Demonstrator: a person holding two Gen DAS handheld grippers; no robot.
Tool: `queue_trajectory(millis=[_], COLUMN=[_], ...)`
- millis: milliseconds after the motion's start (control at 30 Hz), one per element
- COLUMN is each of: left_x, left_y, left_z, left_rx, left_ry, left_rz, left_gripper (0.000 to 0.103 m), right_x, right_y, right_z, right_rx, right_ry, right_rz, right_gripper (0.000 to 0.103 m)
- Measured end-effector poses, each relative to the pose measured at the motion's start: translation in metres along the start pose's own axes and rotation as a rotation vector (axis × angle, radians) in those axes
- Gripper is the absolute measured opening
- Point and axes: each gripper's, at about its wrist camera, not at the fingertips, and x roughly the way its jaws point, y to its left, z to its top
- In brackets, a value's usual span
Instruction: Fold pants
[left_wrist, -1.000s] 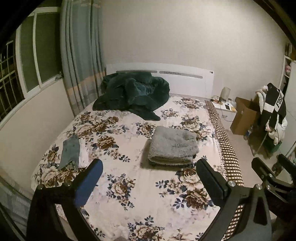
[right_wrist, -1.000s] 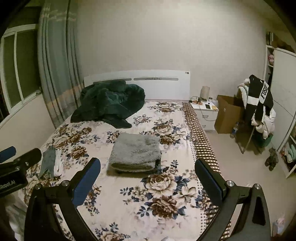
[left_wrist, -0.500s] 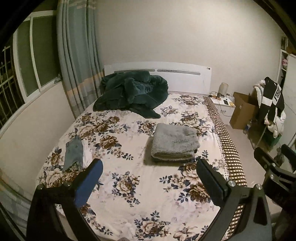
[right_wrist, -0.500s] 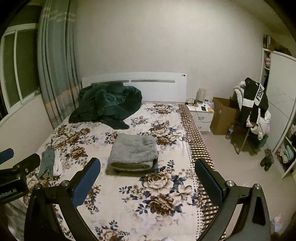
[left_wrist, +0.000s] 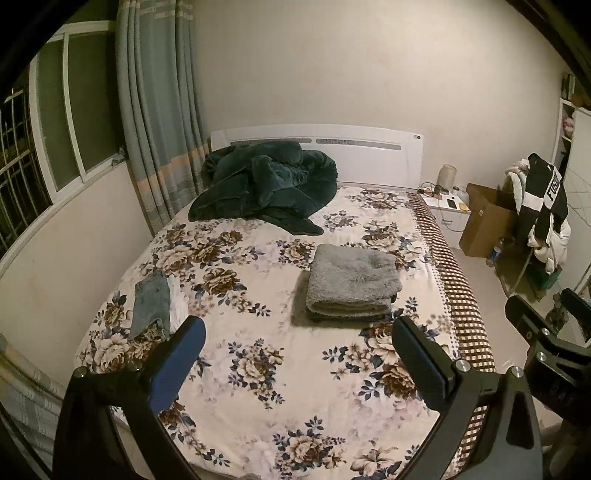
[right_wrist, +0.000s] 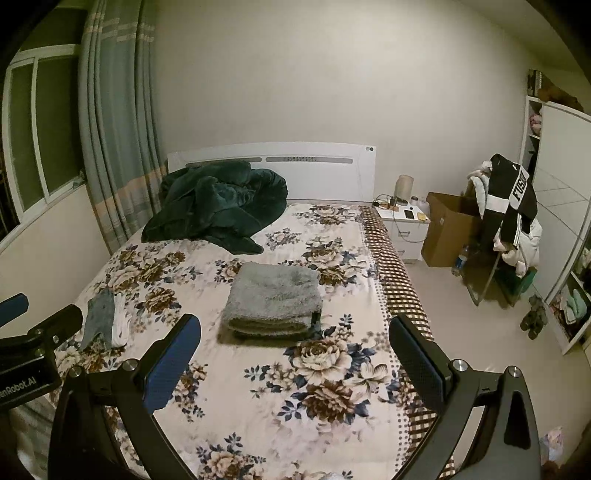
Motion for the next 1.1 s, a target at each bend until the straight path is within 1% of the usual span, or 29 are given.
queue_trajectory(millis=[500, 700, 1100], left_x=[-0.007, -0.010, -0.010], left_y=[-0.001, 0.000, 0.002], left_z=[-0.002, 0.008, 0.010], left_rx=[-0.004, -0.007, -0.006], left_ry=[-0.009, -0.017, -0.011], left_rz=[0.002, 0.002, -0.001], left_gripper=[0.103, 0.103, 0.103], right_x=[0.000, -0.004, -0.005], right_y=[0.001, 0.005, 0.008], right_z=[-0.002, -0.001, -0.003], right_rx=[0.002, 0.005, 0.012], right_ry=[-0.003, -0.002, 0.001], right_rz=[0.004, 0.003, 0.003], right_gripper=[0.103, 0.103, 0.103])
